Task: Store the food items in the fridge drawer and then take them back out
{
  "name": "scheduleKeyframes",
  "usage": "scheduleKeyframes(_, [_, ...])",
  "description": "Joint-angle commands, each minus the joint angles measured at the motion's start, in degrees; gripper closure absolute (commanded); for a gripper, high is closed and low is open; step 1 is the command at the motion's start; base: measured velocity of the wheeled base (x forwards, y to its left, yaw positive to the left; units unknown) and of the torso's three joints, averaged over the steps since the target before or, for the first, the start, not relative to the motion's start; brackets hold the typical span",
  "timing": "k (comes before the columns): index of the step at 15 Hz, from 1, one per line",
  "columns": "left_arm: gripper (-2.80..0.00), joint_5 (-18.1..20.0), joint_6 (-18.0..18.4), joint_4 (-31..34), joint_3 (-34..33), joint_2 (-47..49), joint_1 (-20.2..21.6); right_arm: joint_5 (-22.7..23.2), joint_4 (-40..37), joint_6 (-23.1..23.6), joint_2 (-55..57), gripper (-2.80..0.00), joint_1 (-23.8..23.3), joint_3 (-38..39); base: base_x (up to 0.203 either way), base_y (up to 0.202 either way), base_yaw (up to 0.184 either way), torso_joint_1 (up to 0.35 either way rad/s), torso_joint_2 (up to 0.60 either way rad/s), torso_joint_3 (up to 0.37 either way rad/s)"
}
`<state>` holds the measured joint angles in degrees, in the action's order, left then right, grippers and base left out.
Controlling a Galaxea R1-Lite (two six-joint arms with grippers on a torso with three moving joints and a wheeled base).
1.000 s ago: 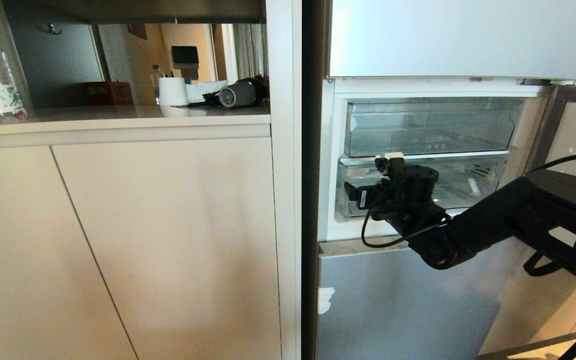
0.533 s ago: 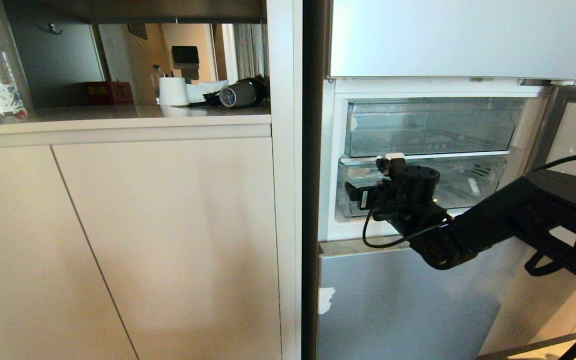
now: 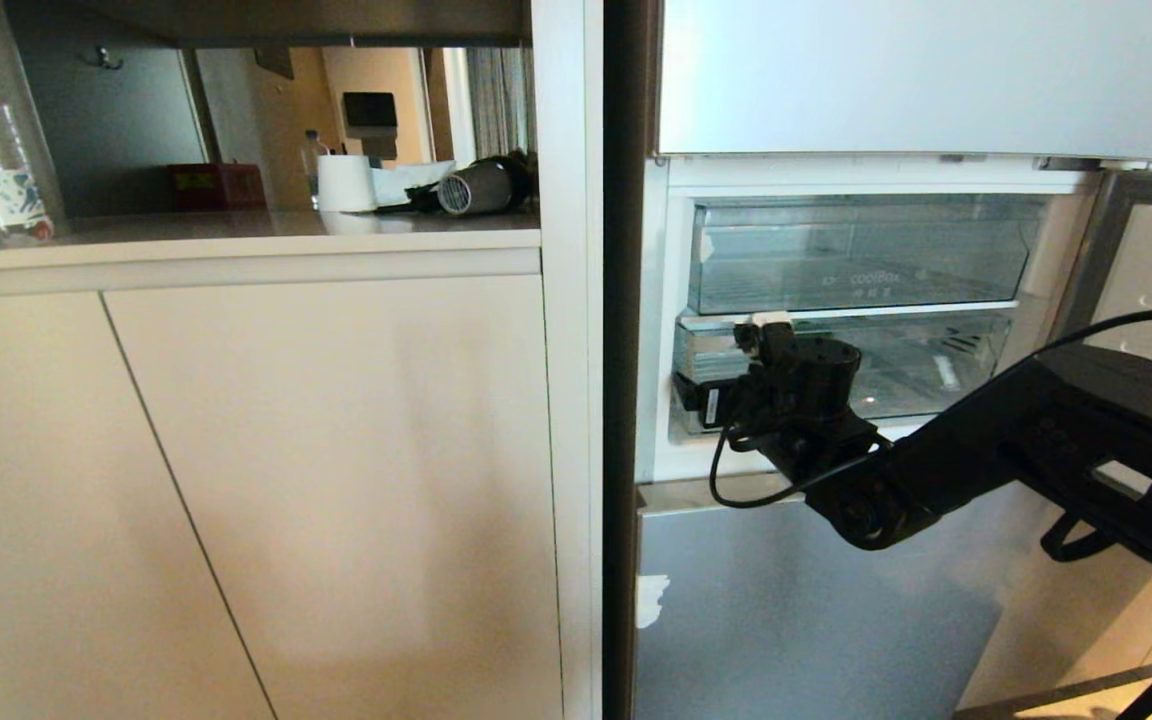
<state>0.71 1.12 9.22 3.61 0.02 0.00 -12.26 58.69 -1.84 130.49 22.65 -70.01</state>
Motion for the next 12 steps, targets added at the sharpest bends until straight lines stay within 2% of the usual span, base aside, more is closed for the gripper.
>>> scheduleKeyframes(1, [0.00,0.00,0.02,0.01,0.00,-0.11,0.00,-0.04,0.38,0.08,0.03,-2.80,0.20,-0.21,0.000,0.000,0.000,0.000,0.00,0.000])
scheduleKeyframes(12, [0.00,0.00,0.02,0.01,0.00,-0.11,0.00,-0.04,0.46,-0.09,-0.15,-2.80,-1.38,-0.30,0.000,0.000,0.000,0.000,0.00,0.000])
